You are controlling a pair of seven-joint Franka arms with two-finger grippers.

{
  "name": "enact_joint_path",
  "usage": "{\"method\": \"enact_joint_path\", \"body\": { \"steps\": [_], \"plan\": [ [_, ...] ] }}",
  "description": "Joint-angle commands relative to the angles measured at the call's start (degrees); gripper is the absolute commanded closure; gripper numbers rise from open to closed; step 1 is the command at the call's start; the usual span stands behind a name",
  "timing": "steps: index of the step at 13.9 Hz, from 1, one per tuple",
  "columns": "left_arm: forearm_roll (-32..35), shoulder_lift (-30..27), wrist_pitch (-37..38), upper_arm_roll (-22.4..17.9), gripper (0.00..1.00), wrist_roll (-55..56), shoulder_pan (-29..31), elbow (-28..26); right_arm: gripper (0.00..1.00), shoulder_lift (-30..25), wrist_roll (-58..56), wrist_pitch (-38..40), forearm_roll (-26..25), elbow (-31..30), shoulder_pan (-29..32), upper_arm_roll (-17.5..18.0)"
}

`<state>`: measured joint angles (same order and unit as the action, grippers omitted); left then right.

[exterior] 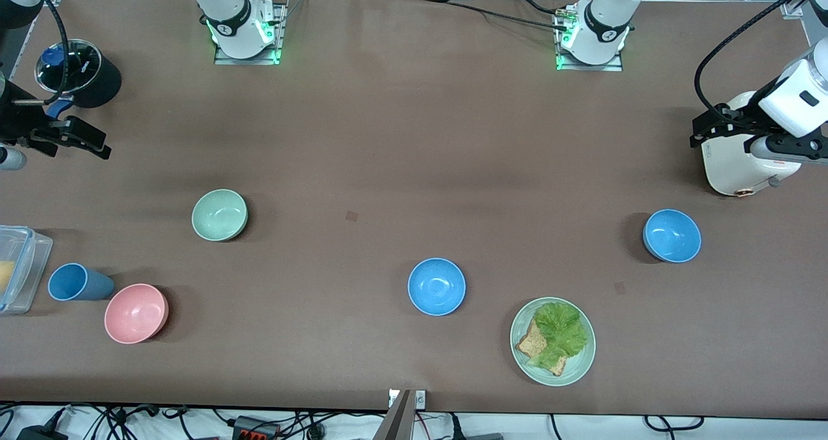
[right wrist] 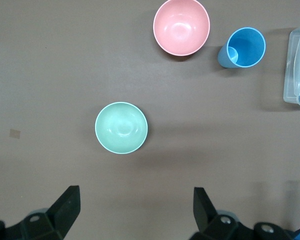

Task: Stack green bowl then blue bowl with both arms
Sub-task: 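Reach the right gripper down to the mint-green bowl rim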

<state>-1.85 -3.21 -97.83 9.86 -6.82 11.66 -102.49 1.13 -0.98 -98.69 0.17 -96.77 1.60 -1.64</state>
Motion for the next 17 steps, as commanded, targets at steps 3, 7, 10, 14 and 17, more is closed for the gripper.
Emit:
{"method": "enact_joint_path", "body": {
  "steps": [3, 7, 10, 14, 17],
  "plan": [
    [0.0, 1.2, 1.5, -0.1, 0.0, 0.1, -0.1, 2.1, 0.0, -0.5, -1.2, -0.5, -0.6, -0.5, 0.9, 0.7],
    [-0.2, 1.2, 1.4, -0.1, 0.0, 0.4, -0.1, 2.1, 0.0, 3.3, -1.2, -1.3, -0.7, -0.6, 0.7, 0.6],
    [-0.2, 1.2, 1.5, -0.1, 0.0, 0.4, -0.1, 2.1, 0.0, 10.4, -1.1, -4.1, -0.6, -0.8, 0.7, 0.7],
    [-0.2, 1.2, 1.5, -0.1, 0.0, 0.3, -0.1, 2.1, 0.0, 20.8, -1.2, -9.1, -0.8, -0.9, 0.2, 0.7],
    [-0.2, 1.2, 1.5, -0.1, 0.0, 0.2, -0.1, 2.1, 0.0, 26.9, -1.1, -13.4, -0.8, -1.7, 0.2, 0.8]
  ]
}}
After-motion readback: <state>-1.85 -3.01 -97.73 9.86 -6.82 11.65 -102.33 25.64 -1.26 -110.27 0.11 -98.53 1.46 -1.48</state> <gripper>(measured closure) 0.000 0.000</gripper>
